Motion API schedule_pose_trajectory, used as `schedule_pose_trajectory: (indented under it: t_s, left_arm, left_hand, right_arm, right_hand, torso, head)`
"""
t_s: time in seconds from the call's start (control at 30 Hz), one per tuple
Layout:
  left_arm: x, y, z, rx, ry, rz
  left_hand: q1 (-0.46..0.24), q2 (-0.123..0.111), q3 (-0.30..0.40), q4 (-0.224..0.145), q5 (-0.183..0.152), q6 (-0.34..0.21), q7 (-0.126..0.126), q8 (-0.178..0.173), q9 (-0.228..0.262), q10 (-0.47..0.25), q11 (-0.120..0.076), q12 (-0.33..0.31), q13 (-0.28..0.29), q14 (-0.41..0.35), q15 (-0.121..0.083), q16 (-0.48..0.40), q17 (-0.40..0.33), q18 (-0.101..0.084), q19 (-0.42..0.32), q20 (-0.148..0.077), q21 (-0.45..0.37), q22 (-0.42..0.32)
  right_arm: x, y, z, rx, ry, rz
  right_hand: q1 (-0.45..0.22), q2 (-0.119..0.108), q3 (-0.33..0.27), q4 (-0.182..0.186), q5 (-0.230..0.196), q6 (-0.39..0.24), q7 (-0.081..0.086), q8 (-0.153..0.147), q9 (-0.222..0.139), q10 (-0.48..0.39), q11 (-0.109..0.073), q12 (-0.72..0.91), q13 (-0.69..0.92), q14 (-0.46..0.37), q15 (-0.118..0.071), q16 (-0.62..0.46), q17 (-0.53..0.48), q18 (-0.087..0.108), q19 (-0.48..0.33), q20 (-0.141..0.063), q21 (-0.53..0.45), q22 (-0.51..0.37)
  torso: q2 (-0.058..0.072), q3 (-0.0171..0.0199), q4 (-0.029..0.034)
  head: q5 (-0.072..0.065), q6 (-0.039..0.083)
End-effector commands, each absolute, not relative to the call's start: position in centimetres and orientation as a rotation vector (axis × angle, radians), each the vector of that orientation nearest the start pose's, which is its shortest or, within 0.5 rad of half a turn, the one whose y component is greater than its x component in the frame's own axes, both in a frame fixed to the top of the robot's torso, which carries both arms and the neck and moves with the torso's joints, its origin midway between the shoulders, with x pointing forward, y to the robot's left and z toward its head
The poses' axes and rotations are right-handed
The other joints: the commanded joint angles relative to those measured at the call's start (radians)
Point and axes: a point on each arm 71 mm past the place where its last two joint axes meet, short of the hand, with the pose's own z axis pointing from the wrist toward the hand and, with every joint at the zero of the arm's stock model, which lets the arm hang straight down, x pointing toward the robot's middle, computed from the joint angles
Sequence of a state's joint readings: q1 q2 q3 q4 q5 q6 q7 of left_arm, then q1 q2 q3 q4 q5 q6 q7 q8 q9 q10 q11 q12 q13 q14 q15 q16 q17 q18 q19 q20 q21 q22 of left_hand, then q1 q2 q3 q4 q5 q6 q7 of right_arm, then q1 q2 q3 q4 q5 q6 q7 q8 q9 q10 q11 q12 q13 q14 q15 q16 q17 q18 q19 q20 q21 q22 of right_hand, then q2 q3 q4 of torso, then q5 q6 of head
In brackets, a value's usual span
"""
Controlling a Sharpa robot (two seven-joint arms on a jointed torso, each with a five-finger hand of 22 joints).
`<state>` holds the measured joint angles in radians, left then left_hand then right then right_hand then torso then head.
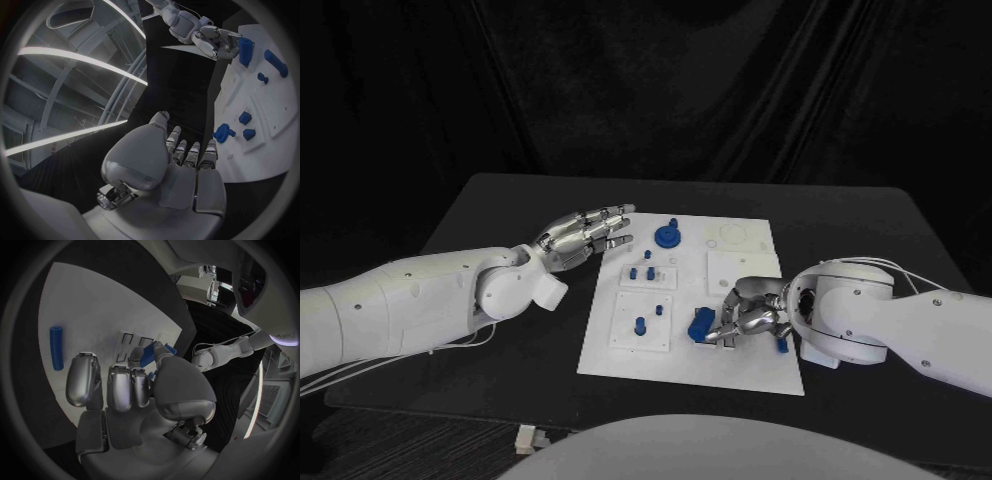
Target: Assemble the parts on the task board
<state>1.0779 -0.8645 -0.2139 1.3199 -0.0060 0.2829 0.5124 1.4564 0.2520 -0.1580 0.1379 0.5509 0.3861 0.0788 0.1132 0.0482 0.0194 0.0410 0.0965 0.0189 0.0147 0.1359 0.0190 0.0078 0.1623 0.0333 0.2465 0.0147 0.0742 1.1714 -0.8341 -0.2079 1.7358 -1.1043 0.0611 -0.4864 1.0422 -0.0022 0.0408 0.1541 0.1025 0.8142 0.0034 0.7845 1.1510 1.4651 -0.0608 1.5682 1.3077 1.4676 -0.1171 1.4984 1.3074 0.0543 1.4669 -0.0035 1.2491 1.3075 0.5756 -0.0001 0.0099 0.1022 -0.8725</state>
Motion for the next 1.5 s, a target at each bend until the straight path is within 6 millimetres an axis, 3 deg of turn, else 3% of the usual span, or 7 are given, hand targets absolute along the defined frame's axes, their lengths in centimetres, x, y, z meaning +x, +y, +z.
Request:
schedule_pose_trajectory:
  t_s: [0.03,0.3,0.63,1.1,1.17,1.3,1.5]
  left_arm:
    - [44.8,25.7,-29.4,-1.167,1.71,-1.873]
    - [44.8,25.7,-29.5,-1.17,1.719,-1.872]
    - [44.8,25.8,-29.6,-1.174,1.726,-1.868]
    - [44.7,25.7,-29.8,-1.178,1.737,-1.866]
    - [44.7,25.7,-29.8,-1.178,1.738,-1.867]
    - [44.7,25.7,-29.8,-1.179,1.739,-1.867]
    - [44.6,25.8,-29.8,-1.181,1.742,-1.865]
  left_hand:
    - [-0.001,0.007,0.006,0.002,0.002,0.002,0.003,0.006,0.002,0.0,0.009,0.004,0.001,0.001,0.006,0.004,0.002,0.017,0.002,0.004,0.004,0.001]
    - [-0.001,0.008,0.007,0.002,0.003,0.002,0.003,0.006,0.002,0.0,0.009,0.004,0.001,0.001,0.006,0.004,0.002,0.017,0.002,0.004,0.004,0.002]
    - [-0.001,0.008,0.008,0.002,0.003,0.001,0.004,0.006,0.002,0.0,0.01,0.004,0.001,0.001,0.006,0.005,0.002,0.017,0.002,0.005,0.004,0.001]
    - [-0.001,0.008,0.008,0.002,0.003,0.001,0.004,0.006,0.002,0.0,0.01,0.004,0.001,0.001,0.006,0.005,0.002,0.017,0.002,0.005,0.004,0.001]
    - [-0.001,0.008,0.008,0.002,0.003,0.001,0.004,0.006,0.002,0.0,0.01,0.004,0.001,0.001,0.006,0.005,0.002,0.017,0.002,0.005,0.004,0.001]
    - [-0.001,0.008,0.008,0.002,0.003,0.001,0.004,0.006,0.002,0.0,0.01,0.004,0.001,0.001,0.006,0.005,0.002,0.017,0.002,0.005,0.004,0.001]
    - [-0.001,0.009,0.009,0.001,0.005,0.003,0.005,0.007,0.002,0.0,0.011,0.005,0.001,0.001,0.007,0.005,0.002,0.017,0.002,0.005,0.004,0.001]
  right_arm:
    - [38.9,-15.6,-27.3,-0.042,2.446,0.574]
    - [38.6,-15.5,-27.3,-0.068,2.463,0.589]
    - [37.9,-15.4,-26.9,-0.075,2.452,0.63]
    - [37.9,-15.1,-26.0,0.003,2.347,0.688]
    - [37.9,-14.9,-25.9,0.011,2.336,0.691]
    - [38.0,-14.6,-26.0,0.012,2.335,0.688]
    - [38.1,-14.2,-26.2,0.0,2.354,0.667]
  right_hand:
    - [0.021,0.005,-0.003,-0.009,-0.003,-0.004,-0.005,0.007,0.006,0.106,-0.009,0.003,0.263,0.075,-0.007,0.001,0.112,0.016,0.002,-0.007,-0.002,0.169]
    - [0.096,-0.003,0.004,-0.058,0.046,-0.015,-0.005,0.001,0.018,0.106,-0.009,0.003,0.263,0.073,-0.008,-0.003,0.105,0.017,-0.001,-0.008,-0.009,0.168]
    - [0.132,-0.015,-0.001,-0.085,0.033,-0.019,-0.002,-0.004,0.024,0.106,-0.006,0.003,0.263,0.073,-0.006,-0.003,0.105,0.017,-0.001,-0.006,-0.01,0.167]
    - [0.027,0.028,-0.045,0.006,0.033,0.023,-0.004,0.033,0.058,0.106,-0.008,0.003,0.263,0.076,-0.006,0.003,0.118,0.015,0.004,-0.006,0.0,0.171]
    - [0.015,0.041,-0.047,0.022,0.069,0.054,-0.008,0.066,0.079,0.106,-0.011,0.003,0.263,0.077,-0.008,0.006,0.123,0.015,0.005,-0.008,0.004,0.172]
    - [0.019,0.045,-0.047,0.023,0.095,0.067,-0.01,0.081,0.091,0.106,-0.013,0.003,0.263,0.078,-0.01,0.007,0.125,0.015,0.006,-0.009,0.005,0.172]
    - [0.008,0.066,-0.045,0.042,0.123,0.216,-0.02,0.233,0.173,0.106,-0.021,0.003,0.263,0.083,-0.017,0.021,0.151,0.01,0.015,-0.015,0.031,0.18]
  torso:
    - [-0.001,0.0,-0.0001]
    - [0.0,0.0001,-0.0002]
    - [-0.001,0.0,-0.0004]
    - [-0.001,0.0001,0.0]
    - [-0.001,0.0001,-0.0001]
    - [-0.001,-0.0001,-0.0004]
    - [0.0,-0.0001,0.0002]
  head:
    - [0.001,0.0]
    - [0.003,0.0]
    - [0.005,0.0]
    - [0.002,0.0]
    - [0.001,0.0]
    - [0.002,0.0]
    - [0.002,0.0]
